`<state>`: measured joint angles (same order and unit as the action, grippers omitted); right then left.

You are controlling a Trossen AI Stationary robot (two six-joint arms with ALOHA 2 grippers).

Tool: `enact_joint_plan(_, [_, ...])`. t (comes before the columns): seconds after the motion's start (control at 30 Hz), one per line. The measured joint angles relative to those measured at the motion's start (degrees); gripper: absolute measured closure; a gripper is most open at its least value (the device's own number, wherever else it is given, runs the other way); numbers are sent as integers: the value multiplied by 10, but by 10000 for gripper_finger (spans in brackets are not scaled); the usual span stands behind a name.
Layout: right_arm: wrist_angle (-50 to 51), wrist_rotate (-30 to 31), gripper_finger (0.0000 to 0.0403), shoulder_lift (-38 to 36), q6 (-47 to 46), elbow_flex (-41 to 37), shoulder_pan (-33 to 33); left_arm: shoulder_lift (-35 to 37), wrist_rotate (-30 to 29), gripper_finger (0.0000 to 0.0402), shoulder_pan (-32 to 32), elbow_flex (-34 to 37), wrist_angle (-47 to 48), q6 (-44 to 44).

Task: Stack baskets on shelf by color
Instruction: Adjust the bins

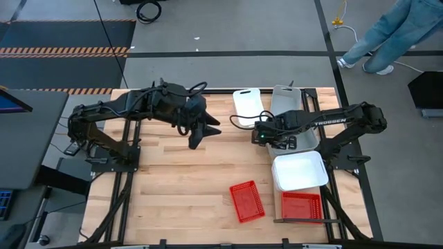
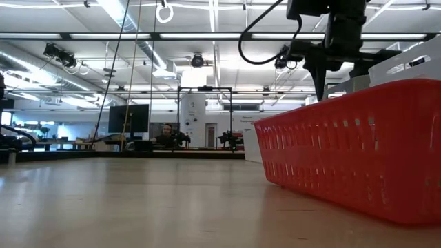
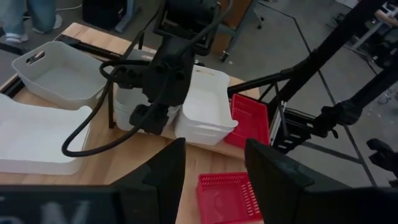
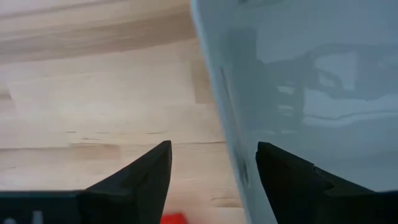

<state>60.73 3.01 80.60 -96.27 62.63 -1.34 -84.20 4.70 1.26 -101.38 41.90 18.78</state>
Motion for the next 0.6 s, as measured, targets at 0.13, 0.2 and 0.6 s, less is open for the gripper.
enact_joint_plan(0.13, [11,2,202,0,-21,0,0,0,16,228,0,0,0,-18])
enact_joint_plan(0.2, [10,3,221,0,-31,0,0,0,23,228,0,0,0,-29])
enact_joint_plan(0.6, [11,39,326,0,-66,0,-1,0,67,229,0,0,-2,-62])
